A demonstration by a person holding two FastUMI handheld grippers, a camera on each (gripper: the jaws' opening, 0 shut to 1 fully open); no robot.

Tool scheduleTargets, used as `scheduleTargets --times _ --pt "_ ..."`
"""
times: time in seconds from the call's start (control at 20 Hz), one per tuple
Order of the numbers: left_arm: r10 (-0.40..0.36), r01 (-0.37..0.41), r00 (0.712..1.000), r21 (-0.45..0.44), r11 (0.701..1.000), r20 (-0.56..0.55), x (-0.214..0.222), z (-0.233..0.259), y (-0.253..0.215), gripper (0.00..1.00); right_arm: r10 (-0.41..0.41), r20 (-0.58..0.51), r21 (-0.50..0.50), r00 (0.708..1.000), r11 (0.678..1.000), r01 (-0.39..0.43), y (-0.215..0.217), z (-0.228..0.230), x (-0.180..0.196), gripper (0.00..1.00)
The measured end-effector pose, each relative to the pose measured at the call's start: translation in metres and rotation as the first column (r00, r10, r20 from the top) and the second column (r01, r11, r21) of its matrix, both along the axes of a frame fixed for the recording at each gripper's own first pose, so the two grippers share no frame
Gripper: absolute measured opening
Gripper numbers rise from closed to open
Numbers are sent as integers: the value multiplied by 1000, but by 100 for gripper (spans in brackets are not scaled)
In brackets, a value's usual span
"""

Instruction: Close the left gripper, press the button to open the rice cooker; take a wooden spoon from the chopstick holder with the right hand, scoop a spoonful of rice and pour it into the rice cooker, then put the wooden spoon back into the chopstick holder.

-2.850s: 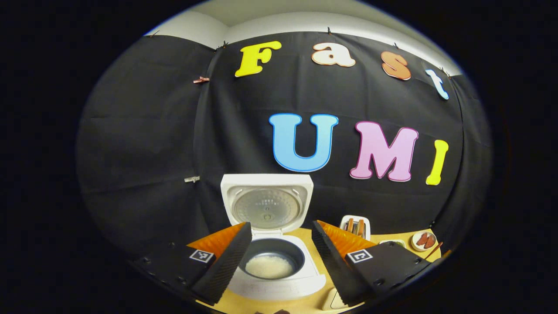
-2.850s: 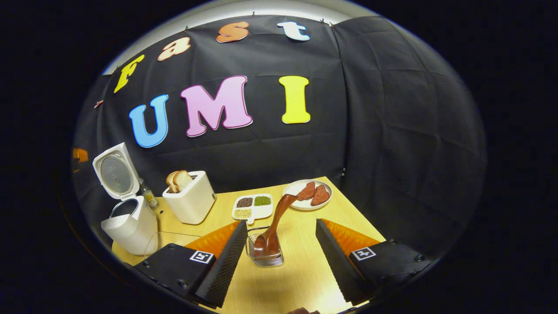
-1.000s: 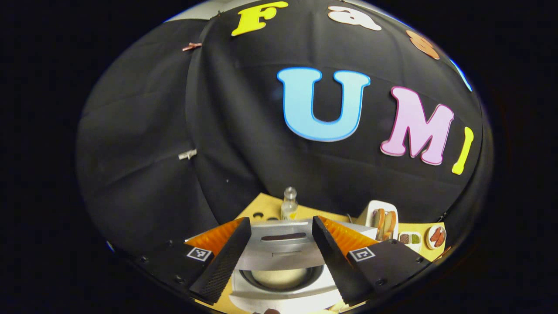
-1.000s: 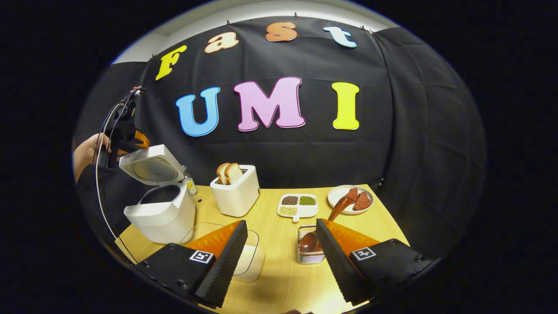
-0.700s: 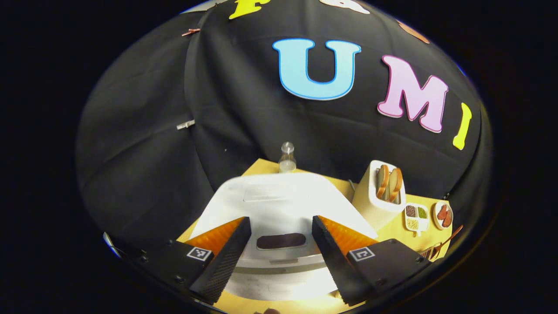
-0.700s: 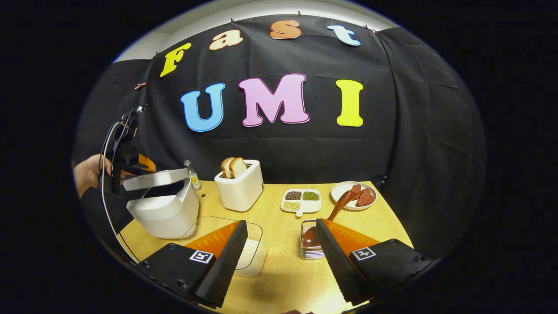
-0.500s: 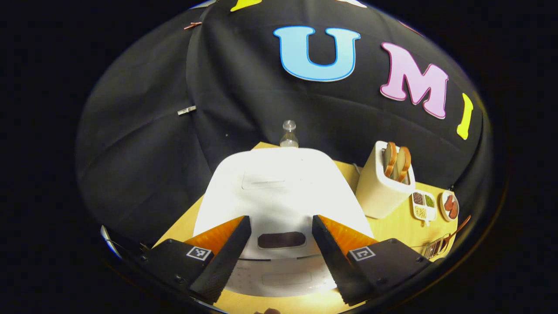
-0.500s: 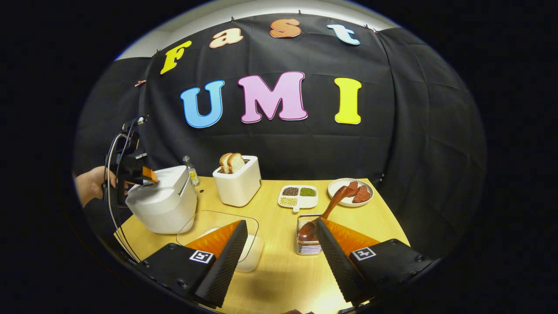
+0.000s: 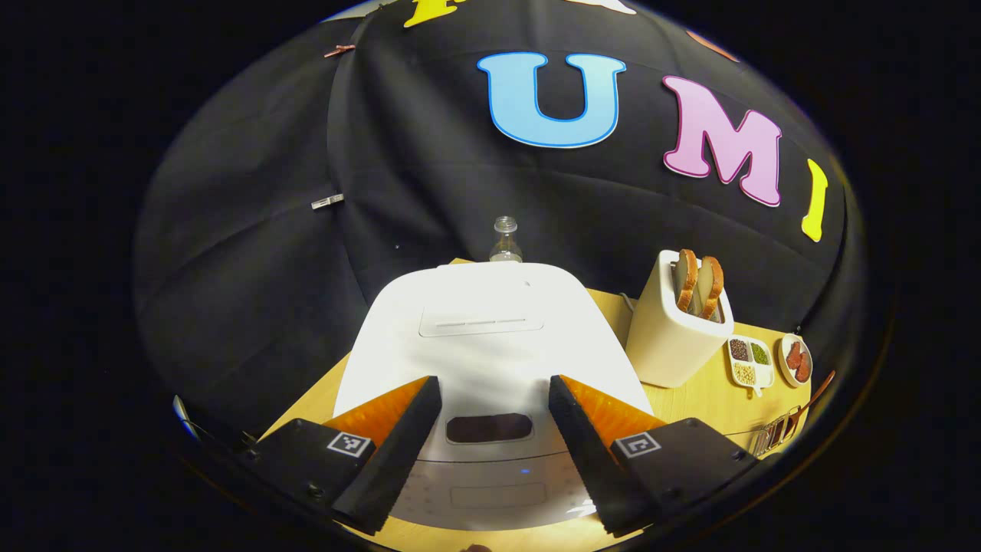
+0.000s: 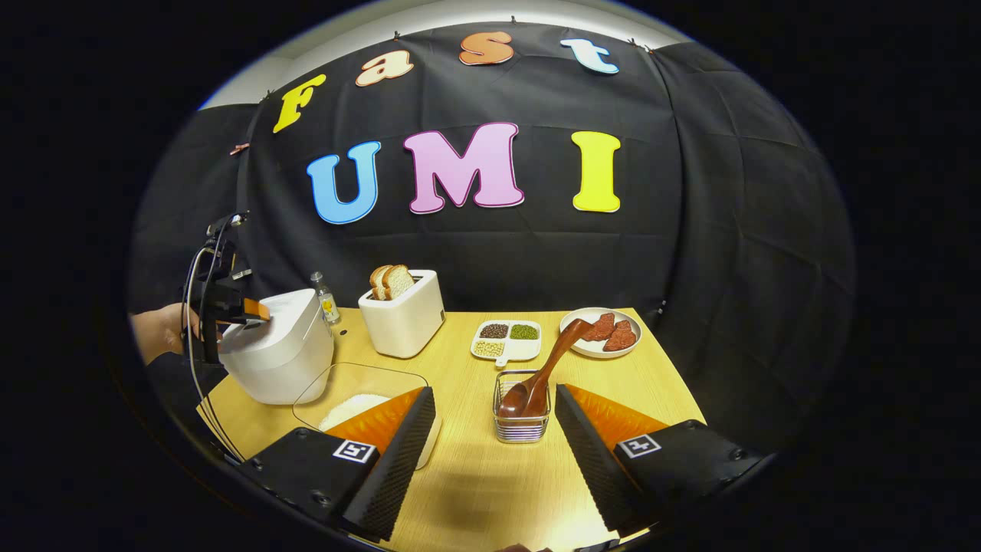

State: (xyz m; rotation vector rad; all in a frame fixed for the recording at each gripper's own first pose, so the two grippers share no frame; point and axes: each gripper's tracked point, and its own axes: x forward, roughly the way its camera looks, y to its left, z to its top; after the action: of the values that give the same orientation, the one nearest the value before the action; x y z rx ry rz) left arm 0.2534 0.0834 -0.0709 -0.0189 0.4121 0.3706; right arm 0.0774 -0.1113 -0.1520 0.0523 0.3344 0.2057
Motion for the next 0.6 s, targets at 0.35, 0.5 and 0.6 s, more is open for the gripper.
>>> scheduleTargets --times 0.35,0.5,0.6 --pt "-63 42 986 131 990 158 -61 76 -48 95 -19 70 19 997 1000 17 -22 31 10 98" --pt "-98 73 964 109 991 249 -106 101 -77 95 -50 133 32 990 998 46 -23 63 13 98" --pt "-124 107 952 74 991 279 -135 104 -96 95 -83 167 35 982 996 78 -23 88 14 98"
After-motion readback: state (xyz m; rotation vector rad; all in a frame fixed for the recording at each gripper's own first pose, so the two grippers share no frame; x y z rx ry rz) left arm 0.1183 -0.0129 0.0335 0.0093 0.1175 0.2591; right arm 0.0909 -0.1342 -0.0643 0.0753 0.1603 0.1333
